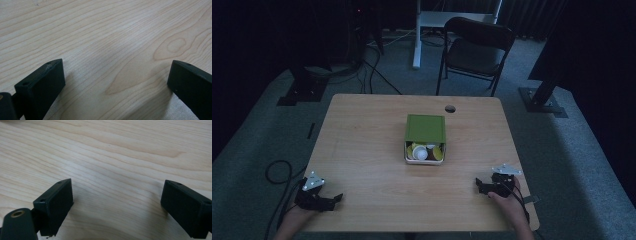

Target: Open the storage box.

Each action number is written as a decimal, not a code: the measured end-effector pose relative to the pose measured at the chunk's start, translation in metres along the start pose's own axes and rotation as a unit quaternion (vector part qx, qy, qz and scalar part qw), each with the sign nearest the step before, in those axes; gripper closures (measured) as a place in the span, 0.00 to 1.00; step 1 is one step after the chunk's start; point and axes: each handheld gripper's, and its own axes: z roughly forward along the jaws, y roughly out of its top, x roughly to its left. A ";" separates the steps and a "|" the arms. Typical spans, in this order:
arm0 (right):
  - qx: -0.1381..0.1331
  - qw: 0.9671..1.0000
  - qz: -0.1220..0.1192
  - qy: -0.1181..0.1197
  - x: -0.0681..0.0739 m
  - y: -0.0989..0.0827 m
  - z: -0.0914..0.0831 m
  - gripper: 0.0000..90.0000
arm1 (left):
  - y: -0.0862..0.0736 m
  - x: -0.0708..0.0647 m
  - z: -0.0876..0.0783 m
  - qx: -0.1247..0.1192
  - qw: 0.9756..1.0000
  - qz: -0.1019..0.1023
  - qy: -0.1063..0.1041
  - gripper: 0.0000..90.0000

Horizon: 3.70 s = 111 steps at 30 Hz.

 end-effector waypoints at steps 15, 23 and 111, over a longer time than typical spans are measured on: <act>-0.028 0.996 -0.074 -0.028 0.023 0.012 0.005 0.12 | 0.000 0.000 0.000 0.000 1.000 0.000 0.000 0.01; -0.045 0.989 -0.132 -0.044 0.043 0.020 0.005 0.12 | 0.000 0.000 0.000 0.000 1.000 0.000 0.000 0.01; -0.199 0.722 -0.619 -0.236 0.199 0.025 0.053 0.62 | 0.000 0.000 0.000 -0.001 1.000 0.001 -0.001 0.01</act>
